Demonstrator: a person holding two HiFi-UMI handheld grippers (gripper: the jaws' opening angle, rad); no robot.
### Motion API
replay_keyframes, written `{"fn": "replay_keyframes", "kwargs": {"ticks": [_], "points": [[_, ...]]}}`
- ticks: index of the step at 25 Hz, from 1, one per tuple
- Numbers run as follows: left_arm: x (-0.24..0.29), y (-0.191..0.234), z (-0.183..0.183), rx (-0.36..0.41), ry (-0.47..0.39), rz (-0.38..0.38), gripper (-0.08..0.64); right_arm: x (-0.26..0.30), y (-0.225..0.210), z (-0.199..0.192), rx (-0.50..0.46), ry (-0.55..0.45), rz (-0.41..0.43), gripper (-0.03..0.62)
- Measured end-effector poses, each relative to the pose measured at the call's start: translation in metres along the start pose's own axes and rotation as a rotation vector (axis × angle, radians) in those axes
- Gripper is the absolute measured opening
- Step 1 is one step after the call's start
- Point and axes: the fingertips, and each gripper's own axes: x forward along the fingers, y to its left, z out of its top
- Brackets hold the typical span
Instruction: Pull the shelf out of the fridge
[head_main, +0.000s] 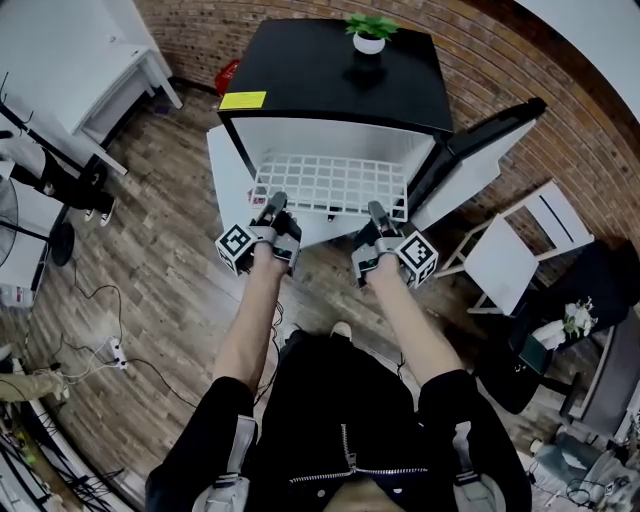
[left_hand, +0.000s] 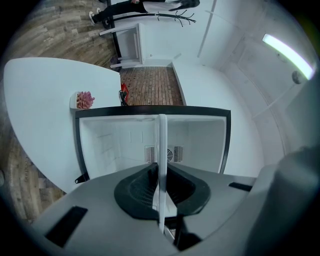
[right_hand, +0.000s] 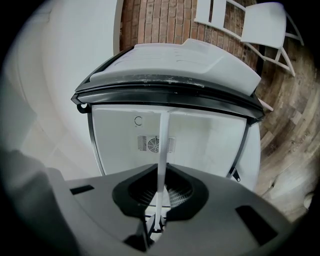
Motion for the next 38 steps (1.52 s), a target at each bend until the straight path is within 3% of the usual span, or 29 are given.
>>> {"fn": "replay_keyframes", "kwargs": {"ticks": [15, 38], "points": [[-0.024, 0.001, -0.011, 0.011, 0.081, -0.006, 0.041, -0.027, -0.004, -0.010, -0.009, -0.031, -0.019, 0.031], [-0.105, -0.016, -0.031, 0.029, 0.141, -0.048, 0.040, -0.102, 0.009, -0.055, 0.022, -0.055, 0.041, 0.029]]}}
